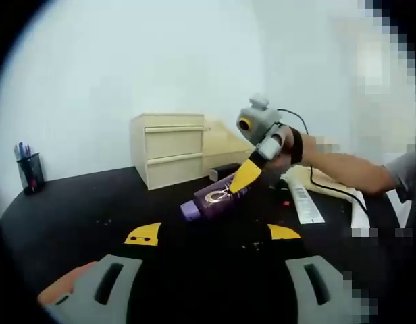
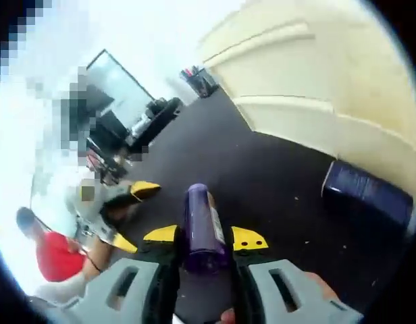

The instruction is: Open the drawer, pick up the cosmetic bottles from the table one by one, place them into the drawer, release the gripper, close the drawer, and move the gripper away

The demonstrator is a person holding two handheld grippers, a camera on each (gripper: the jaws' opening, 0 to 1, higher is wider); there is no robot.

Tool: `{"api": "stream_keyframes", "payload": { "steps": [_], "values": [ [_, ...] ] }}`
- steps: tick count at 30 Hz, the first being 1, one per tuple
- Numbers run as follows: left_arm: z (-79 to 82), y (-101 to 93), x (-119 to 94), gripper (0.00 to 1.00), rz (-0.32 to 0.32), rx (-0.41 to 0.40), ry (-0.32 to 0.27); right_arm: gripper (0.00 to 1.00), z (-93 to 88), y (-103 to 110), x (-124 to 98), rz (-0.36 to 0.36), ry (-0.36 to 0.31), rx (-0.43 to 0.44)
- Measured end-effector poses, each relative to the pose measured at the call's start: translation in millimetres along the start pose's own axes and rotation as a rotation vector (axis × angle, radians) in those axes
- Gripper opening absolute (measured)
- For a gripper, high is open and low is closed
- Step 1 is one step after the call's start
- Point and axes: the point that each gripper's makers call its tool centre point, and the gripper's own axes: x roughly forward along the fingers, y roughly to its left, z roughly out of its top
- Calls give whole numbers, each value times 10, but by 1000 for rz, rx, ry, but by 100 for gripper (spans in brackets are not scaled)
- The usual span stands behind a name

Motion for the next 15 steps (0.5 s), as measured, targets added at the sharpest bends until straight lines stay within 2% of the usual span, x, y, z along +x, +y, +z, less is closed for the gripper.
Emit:
{"api": "stream_keyframes", "payload": {
  "steps": [2, 5, 9, 11, 13, 15],
  "values": [
    [7, 13, 2, 54, -1, 5, 0, 24, 12, 50, -20, 34, -16, 20],
    [16, 7, 3, 54, -6, 7, -3, 24, 19, 126, -38, 91, 0, 59],
    [-27, -45, 31, 57, -13, 59, 13, 24, -79, 209, -1, 120, 23, 76],
    [-77, -113, 65, 57, -30, 100, 39, 24, -145, 244, 22, 112, 44, 55],
    [-108, -131, 108, 57, -10, 160, 59, 24, -105, 269, 25, 112, 48, 31],
    [-87, -133, 138, 49, 15, 209, 51, 24, -66, 282, 32, 94, 45, -51]
  ]
}}
